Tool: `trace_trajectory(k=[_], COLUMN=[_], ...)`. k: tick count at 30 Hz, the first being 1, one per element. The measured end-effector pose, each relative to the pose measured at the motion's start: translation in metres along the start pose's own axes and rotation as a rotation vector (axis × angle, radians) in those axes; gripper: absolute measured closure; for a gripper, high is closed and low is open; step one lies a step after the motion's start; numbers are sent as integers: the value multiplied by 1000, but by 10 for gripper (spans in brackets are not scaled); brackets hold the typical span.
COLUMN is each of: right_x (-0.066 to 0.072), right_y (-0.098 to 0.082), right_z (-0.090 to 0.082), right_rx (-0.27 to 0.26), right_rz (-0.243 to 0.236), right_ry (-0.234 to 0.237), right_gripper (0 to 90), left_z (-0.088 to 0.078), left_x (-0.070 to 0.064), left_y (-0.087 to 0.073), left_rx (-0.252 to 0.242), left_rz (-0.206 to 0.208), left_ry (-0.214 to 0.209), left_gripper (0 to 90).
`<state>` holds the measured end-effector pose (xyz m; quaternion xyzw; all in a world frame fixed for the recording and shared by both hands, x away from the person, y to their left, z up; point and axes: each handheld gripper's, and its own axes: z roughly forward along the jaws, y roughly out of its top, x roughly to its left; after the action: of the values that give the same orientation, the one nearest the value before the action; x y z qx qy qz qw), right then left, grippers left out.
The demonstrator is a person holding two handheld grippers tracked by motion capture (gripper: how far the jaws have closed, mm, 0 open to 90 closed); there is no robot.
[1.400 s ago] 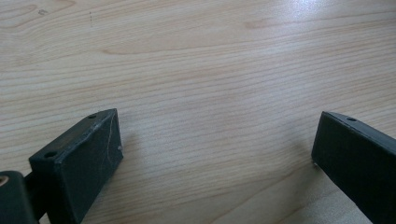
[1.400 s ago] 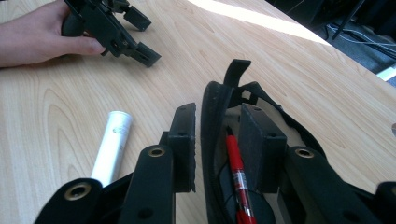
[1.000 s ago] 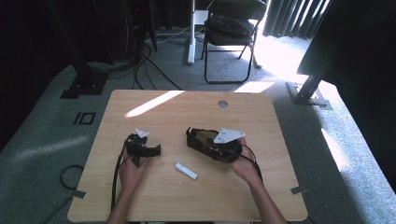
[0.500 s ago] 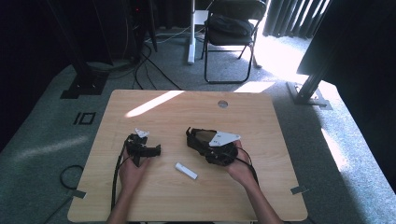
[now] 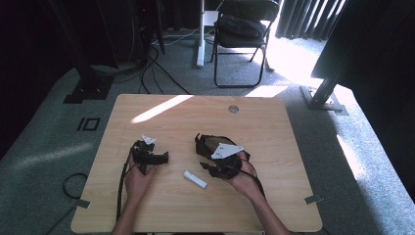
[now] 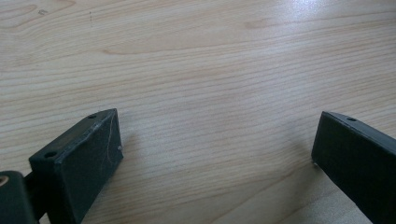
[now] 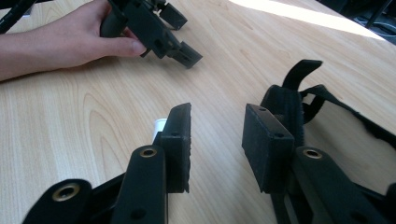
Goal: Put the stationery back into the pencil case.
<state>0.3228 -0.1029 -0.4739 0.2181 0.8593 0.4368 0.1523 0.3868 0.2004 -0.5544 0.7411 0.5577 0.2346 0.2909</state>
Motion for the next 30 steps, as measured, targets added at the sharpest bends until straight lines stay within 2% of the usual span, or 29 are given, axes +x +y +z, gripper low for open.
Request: trace_trajectory(k=[19,30], right_x=[11,27], right_y=[-12,-24], right_z=[24,45], right_rx=[62,127], right_rz=[-5,-27], right_ry=[28,64], right_gripper=[606,630], left_z=[0,0], left_x=[0,0], left_y=[0,0], left_rx=[-1,-1], left_rz=[-2,-2], left_ry=[0,0], left_gripper=[20,20])
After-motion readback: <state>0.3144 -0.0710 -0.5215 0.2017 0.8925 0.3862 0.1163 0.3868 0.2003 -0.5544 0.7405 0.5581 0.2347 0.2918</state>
